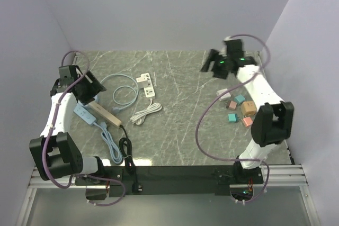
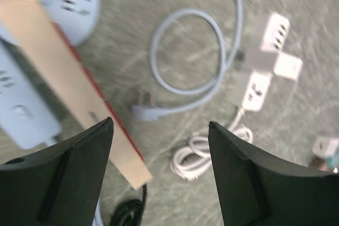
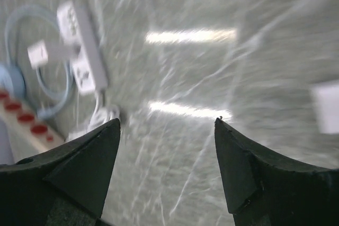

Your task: Pull the plug off the socket

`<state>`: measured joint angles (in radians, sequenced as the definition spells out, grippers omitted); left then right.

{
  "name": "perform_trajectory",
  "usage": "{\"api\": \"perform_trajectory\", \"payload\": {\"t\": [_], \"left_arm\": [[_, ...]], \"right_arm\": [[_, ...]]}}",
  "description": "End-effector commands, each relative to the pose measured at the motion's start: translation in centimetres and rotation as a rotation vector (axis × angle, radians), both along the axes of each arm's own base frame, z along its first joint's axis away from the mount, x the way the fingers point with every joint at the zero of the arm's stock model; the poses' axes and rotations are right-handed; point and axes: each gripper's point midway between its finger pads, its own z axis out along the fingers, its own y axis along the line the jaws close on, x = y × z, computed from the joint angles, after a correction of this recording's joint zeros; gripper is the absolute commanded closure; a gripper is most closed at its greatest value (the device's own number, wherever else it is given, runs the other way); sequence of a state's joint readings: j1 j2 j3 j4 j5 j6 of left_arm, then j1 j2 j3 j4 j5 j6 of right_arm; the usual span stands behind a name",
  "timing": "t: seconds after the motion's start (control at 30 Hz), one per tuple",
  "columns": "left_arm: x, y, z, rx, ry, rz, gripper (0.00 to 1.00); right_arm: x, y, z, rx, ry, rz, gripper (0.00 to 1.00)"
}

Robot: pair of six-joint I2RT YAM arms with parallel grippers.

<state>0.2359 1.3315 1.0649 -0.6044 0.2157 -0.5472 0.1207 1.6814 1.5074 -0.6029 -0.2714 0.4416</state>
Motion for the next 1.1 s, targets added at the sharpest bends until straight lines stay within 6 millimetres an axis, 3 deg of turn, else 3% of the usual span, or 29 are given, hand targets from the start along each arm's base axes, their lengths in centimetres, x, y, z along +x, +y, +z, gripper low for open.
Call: {"api": "perform_trajectory", "payload": {"t": [0.0,0.17,0.3,0.33,0.4,0.43,0.5,0.57,0.6,0.73,0.8,0.87,0.9,0.97,1.0,1.07], "left_arm": [[0.4,-3.4,1.8,-0.076,-0.077,-0.108,0.22],[-0.4,-6.2,2.9,-0.115,-0.12,-0.191,0.21],[-1.2,-7.2,2.8,-0.125,-0.128,-0.211,0.2],[-1.4,-7.5,2.9,-0.129,-0.134,-0.216,0.19],[-2.0,-7.7,2.3,-0.135,-0.124,-0.214,0.19],[-2.3,-7.8,2.6,-0.136,-0.134,-0.213,0.19],[-3.0,-8.0,2.4,-0.144,-0.133,-0.213,0.18],[-3.6,-8.2,2.7,-0.156,-0.15,-0.211,0.18],[-3.8,-8.3,2.8,-0.157,-0.154,-0.213,0.18],[-4.9,-8.4,3.4,-0.153,-0.173,-0.217,0.17],[-5.4,-8.5,3.1,-0.154,-0.166,-0.221,0.16],[-5.9,-8.5,2.3,-0.15,-0.153,-0.222,0.16],[-6.1,-8.5,2.0,-0.153,-0.146,-0.224,0.16],[-6.6,-8.5,1.3,-0.155,-0.126,-0.223,0.16],[-6.7,-8.7,1.2,-0.161,-0.125,-0.23,0.16],[-6.9,-8.7,1.2,-0.159,-0.129,-0.23,0.16]], "right_arm": [[-1.7,5.9,-1.3,-0.038,0.038,0.2,0.22],[-3.2,14.4,-2.3,-0.107,0.017,0.336,0.21],[-3.6,19.3,-4.4,-0.145,0.008,0.37,0.22],[-3.1,20.2,-3.8,-0.145,-0.015,0.357,0.22],[-3.4,22.3,-5.3,-0.185,-0.018,0.368,0.21],[-3.1,23.3,-4.9,-0.187,-0.038,0.369,0.21],[-3.1,24.8,-6.7,-0.251,-0.049,0.365,0.21],[-2.4,26.0,-6.6,-0.27,-0.076,0.354,0.2],[-2.3,26.5,-7.9,-0.287,-0.066,0.353,0.19],[-1.4,28.1,-8.8,-0.317,-0.105,0.292,0.18],[-1.3,28.7,-10.0,-0.311,-0.096,0.3,0.18],[-0.9,29.3,-9.9,-0.328,-0.109,0.286,0.18],[-0.9,29.5,-11.1,-0.348,-0.095,0.291,0.17],[-0.8,30.1,-11.3,-0.351,-0.097,0.308,0.17],[-0.7,30.2,-12.4,-0.365,-0.082,0.313,0.17],[-0.4,30.6,-12.5,-0.367,-0.087,0.317,0.17]]}}
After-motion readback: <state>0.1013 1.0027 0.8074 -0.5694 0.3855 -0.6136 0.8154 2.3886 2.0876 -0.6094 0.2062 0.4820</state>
